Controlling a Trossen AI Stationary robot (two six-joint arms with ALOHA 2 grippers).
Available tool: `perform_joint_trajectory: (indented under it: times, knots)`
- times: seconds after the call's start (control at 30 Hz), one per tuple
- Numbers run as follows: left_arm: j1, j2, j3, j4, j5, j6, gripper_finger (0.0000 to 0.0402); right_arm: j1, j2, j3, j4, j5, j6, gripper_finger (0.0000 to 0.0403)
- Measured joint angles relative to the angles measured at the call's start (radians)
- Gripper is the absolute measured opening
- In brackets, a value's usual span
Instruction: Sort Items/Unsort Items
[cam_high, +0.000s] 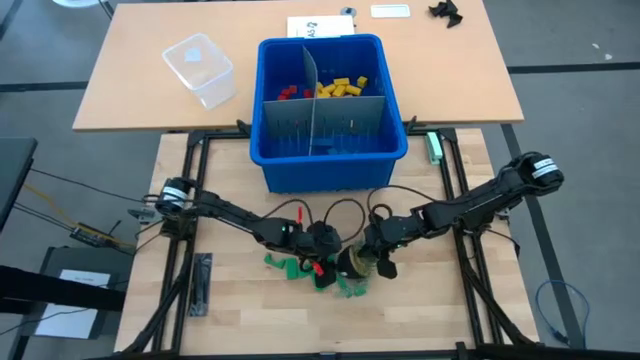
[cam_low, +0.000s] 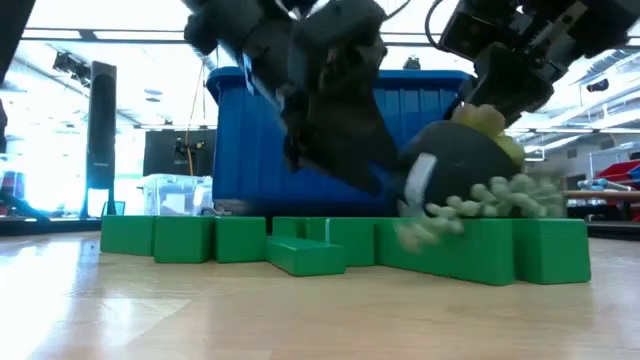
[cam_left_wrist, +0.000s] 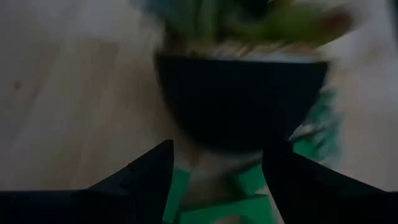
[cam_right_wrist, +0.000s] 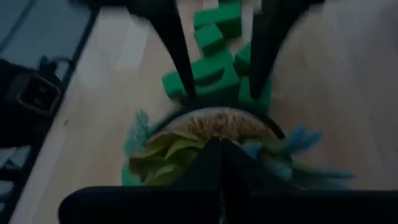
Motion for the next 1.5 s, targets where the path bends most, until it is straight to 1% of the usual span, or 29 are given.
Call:
perform_joint_trajectory:
  times: [0.07,0.17,0.3,0.43,0.57,0.63,0.73,0.9,0.97,1.07,1.17,1.27,1.3,1.37,1.43,1.5]
  knots:
    - [-0.005,0.026,-0.004,0.009,-0.025,-0.009,0.0248,0.003,0.000,0.000,0.017,-0.002,0.002,0.0002]
    - [-0.007,0.045,-0.002,0.040,-0.034,-0.037,0.0248,0.010,0.000,0.000,0.022,-0.004,0.003,0.0003]
    - [-0.005,0.058,0.000,0.067,-0.067,-0.060,0.0248,0.018,0.023,0.000,0.023,-0.002,0.003,0.0002]
    - [0.002,0.061,-0.002,0.089,-0.093,-0.045,0.0248,0.018,0.069,0.001,0.048,0.015,0.003,0.0003]
    - [0.005,0.061,-0.002,0.071,-0.093,-0.037,0.0248,0.006,0.123,0.003,0.108,0.012,-0.004,0.0004]
    - [0.005,0.042,-0.001,0.029,-0.090,-0.040,0.0248,-0.003,0.140,0.004,0.119,0.013,-0.006,0.0003]
    - [-0.001,0.004,-0.001,-0.038,-0.081,-0.064,0.0248,-0.006,0.117,0.002,0.092,0.020,-0.020,0.0001]
    - [-0.025,-0.100,0.023,-0.139,-0.112,-0.065,0.0248,-0.009,-0.018,-0.003,0.039,0.018,-0.034,0.0004]
    - [-0.038,-0.118,0.022,-0.170,-0.129,-0.067,0.0248,-0.010,-0.071,-0.002,0.030,0.022,-0.034,0.0006]
    - [-0.055,-0.134,0.020,-0.200,-0.149,-0.083,0.0248,-0.007,-0.111,-0.002,0.016,0.010,-0.034,0.0005]
    - [-0.072,-0.145,0.021,-0.199,-0.154,-0.115,0.0248,0.016,-0.113,-0.002,0.033,-0.038,-0.048,0.0002]
    - [-0.089,-0.145,0.021,-0.199,-0.158,-0.134,0.0248,0.051,-0.065,-0.001,0.036,-0.039,-0.059,0.0001]
    - [-0.092,-0.145,0.021,-0.198,-0.161,-0.136,0.0248,0.059,-0.042,0.005,0.024,-0.029,-0.059,0.0001]
    - [-0.094,-0.145,0.021,-0.194,-0.165,-0.139,0.0248,0.072,0.006,0.057,-0.068,0.000,-0.066,0.0001]
    - [-0.095,-0.145,0.021,-0.196,-0.166,-0.139,0.0248,0.083,0.054,0.142,-0.172,0.042,-0.087,0.0001]
    - [-0.095,-0.145,0.021,-0.203,-0.167,-0.140,0.0248,0.090,0.100,0.240,-0.278,0.058,-0.106,0.0001]
